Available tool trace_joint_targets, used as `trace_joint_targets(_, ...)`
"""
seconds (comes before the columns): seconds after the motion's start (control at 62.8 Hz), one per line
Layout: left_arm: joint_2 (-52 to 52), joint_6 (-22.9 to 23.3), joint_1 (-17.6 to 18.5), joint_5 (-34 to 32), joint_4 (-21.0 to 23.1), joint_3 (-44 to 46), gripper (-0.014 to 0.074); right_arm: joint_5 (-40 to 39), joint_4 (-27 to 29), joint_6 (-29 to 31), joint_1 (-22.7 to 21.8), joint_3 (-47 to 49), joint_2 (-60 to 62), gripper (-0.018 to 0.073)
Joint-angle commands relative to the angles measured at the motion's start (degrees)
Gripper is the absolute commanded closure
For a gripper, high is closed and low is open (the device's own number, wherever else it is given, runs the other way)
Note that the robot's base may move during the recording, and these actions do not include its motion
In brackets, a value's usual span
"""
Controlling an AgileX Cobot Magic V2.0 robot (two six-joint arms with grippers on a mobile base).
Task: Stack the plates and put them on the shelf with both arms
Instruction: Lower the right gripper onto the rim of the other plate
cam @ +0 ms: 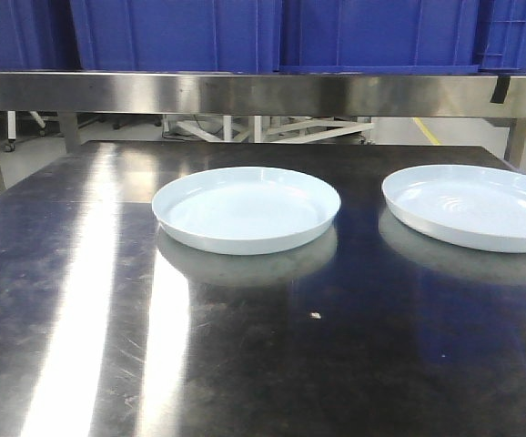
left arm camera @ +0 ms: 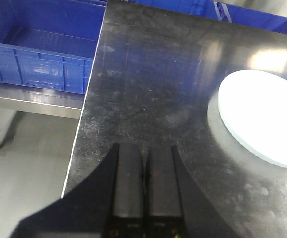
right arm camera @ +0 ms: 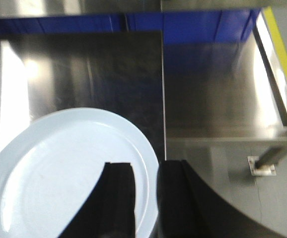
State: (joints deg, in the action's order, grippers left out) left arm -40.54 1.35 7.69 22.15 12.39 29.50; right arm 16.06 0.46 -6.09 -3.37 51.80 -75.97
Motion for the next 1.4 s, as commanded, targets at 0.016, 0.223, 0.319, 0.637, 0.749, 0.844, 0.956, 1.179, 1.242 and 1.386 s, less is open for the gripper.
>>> trace_joint_targets(0.016,0.4,0.3,0.0,-4.9,0.4,1.6,0.0506,2.6,0.1,0.3,-0.4,6.1,-3.7,0.0253)
trace_joint_targets(0.223,0.4,0.3,0.0,-4.9,0.4,1.6,0.0506,7.6,0.1,0.3,-0.5,9.8,-11.9,0.0179)
trace_joint_targets(0.319,0.4,0.3,0.0,-4.9,0.4,1.6,0.0506,8.3,0.1,0.3,-1.1,9.8,-14.2,0.0179)
trace_joint_targets(0.637,0.4,0.3,0.0,-4.9,0.4,1.6,0.0506,8.9,0.1,0.3,-2.2,9.8,-17.3,0.0179)
trace_joint_targets(0.749,0.4,0.3,0.0,-4.9,0.4,1.6,0.0506,8.9,0.1,0.3,-2.2,9.8,-17.5,0.0179)
trace_joint_targets(0.844,0.4,0.3,0.0,-4.9,0.4,1.6,0.0506,8.7,0.1,0.3,-2.3,9.8,-17.5,0.018)
trace_joint_targets(0.956,0.4,0.3,0.0,-4.9,0.4,1.6,0.0506,8.5,0.1,0.3,-2.4,9.8,-17.6,0.0203)
trace_joint_targets(1.179,0.4,0.3,0.0,-4.9,0.4,1.6,0.0506,8.0,0.1,0.3,-2.4,9.8,-17.6,0.0232)
trace_joint_targets(1.242,0.4,0.3,0.0,-4.9,0.4,1.6,0.0506,7.7,0.1,0.3,-2.4,9.8,-17.6,0.0232)
trace_joint_targets(1.386,0.4,0.3,0.0,-4.9,0.4,1.6,0.0506,7.1,0.1,0.3,-2.4,9.8,-17.6,0.0232)
